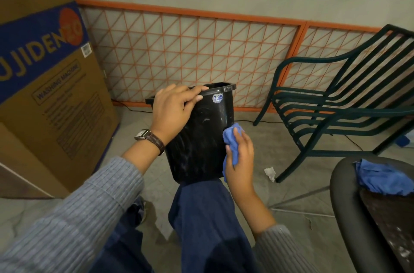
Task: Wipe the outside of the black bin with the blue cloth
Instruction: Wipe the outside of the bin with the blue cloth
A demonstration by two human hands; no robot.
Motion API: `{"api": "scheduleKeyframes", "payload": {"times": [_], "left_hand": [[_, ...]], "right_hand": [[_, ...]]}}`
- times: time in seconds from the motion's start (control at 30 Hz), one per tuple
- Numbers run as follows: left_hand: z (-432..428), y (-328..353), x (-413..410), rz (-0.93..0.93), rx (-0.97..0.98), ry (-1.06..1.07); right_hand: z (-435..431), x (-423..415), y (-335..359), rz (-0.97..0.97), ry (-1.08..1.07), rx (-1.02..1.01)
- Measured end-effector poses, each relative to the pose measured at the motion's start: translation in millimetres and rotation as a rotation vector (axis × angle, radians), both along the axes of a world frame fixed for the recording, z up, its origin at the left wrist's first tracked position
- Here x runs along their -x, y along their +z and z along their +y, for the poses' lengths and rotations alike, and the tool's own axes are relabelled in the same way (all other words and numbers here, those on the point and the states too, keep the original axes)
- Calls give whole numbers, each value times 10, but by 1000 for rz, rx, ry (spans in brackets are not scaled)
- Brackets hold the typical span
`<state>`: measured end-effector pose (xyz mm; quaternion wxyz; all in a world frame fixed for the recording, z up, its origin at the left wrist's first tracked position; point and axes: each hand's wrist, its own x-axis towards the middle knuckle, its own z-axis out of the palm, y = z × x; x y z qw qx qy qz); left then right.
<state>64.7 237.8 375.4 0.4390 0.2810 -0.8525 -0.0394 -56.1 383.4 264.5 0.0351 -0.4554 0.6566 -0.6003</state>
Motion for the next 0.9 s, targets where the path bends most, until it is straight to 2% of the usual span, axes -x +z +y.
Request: {"api": "scheduleKeyframes", "payload": {"times": [0.1, 0.2, 0.27, 0.5, 0.6, 0.67, 0.77, 0.9], "left_hand": [[13, -26, -32, -4, 13, 43], [56, -15, -19, -23, 38, 70], [92, 1, 2, -38, 67, 71], [156, 3, 4, -33, 129, 71], [200, -6, 127, -51, 136, 35], [191, 7, 142, -59, 134, 32], [106, 20, 113, -38, 99, 54], [59, 23, 93, -22, 64, 50]], "right_hand": [[151, 68, -158, 114, 34, -41], [118, 88, -56, -61, 30, 53], [-26, 71, 61, -100, -38, 82], [29, 55, -21, 38, -15, 108], [88, 165, -73, -154, -52, 103], [10, 139, 27, -204, -88, 127], [-68, 3, 164, -89, -60, 137], [18, 14, -46, 49, 24, 63]]}}
